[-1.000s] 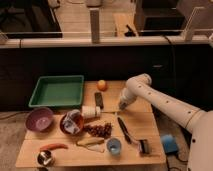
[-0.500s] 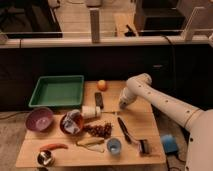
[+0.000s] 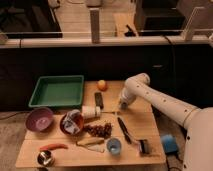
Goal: Place sponge in table surface
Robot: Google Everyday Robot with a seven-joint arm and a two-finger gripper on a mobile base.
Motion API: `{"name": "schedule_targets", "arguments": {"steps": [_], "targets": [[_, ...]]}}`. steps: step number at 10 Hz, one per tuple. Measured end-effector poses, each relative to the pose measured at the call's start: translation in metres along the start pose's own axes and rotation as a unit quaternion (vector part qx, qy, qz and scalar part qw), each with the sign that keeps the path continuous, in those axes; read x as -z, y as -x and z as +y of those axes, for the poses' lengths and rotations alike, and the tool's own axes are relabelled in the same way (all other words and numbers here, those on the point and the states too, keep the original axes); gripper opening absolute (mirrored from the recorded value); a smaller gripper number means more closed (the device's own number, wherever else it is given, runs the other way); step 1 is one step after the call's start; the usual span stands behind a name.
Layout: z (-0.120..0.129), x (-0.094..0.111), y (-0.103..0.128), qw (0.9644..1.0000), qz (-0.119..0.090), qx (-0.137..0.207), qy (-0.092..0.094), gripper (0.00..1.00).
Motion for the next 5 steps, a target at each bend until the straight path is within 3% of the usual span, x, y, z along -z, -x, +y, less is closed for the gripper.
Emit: {"name": "schedule_targets", "arguments": {"steps": [5], "targets": [[0.0070,0.0001,0.0000,0.9997,-0.001,-0.013,0.023,0.80]]}}
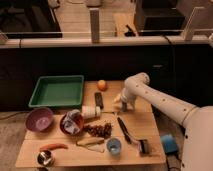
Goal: Place sponge in table surface
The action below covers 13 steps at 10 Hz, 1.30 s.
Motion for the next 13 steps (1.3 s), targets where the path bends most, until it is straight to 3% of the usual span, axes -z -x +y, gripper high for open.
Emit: {"name": "schedule_targets", "arguments": {"steps": [5,13], "targets": [[-0.0063,0.0030,0.0015,0.9998,0.006,0.019,-0.003,0.80],[-0.0059,0.0030,0.0016,0.9998,0.006,0.019,-0.003,0.80]]}}
